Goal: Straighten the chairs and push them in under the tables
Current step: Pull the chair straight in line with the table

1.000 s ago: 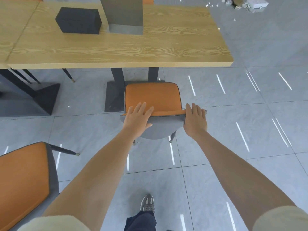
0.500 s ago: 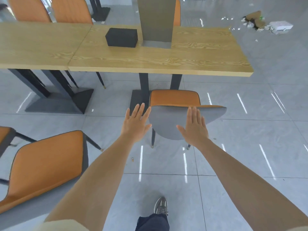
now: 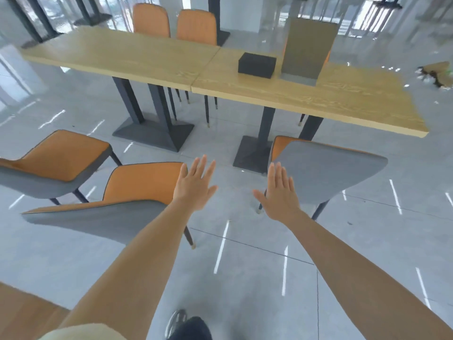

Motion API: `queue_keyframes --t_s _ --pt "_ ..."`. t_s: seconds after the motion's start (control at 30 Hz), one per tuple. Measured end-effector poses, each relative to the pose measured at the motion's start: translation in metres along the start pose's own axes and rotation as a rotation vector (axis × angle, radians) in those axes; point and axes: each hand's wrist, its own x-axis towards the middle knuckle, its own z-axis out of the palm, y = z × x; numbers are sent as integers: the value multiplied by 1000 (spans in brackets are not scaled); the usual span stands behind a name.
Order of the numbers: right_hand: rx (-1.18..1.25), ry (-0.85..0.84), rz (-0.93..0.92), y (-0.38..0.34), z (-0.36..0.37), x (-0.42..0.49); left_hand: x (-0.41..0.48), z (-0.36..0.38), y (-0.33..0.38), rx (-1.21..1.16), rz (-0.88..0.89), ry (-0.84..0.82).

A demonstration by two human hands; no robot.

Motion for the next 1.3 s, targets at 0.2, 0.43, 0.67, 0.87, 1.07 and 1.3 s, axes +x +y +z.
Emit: queue_keyframes --t_s 0.2,0.43,0.67,0.87,1.07,1.3 --pt "-15 9 -75 -115 19 5 -41 11 -118 -25 -27 25" --pt "66 -123 -71 -284 87 23 -91 49 -287 -27 -34 -95" --pt "7 -258 -145 -375 135 36 -116 84 -382 -115 12 -278" --pt "-170 -226 -155 -378 136 62 -95 99 -390 -228 67 -351" --pt "-146 -164 -271 -365 136 80 -84 100 -401 -256 87 -335" --pt "-141 -111 -244 -379 134 108 -49 98 -426 -238 120 -323"
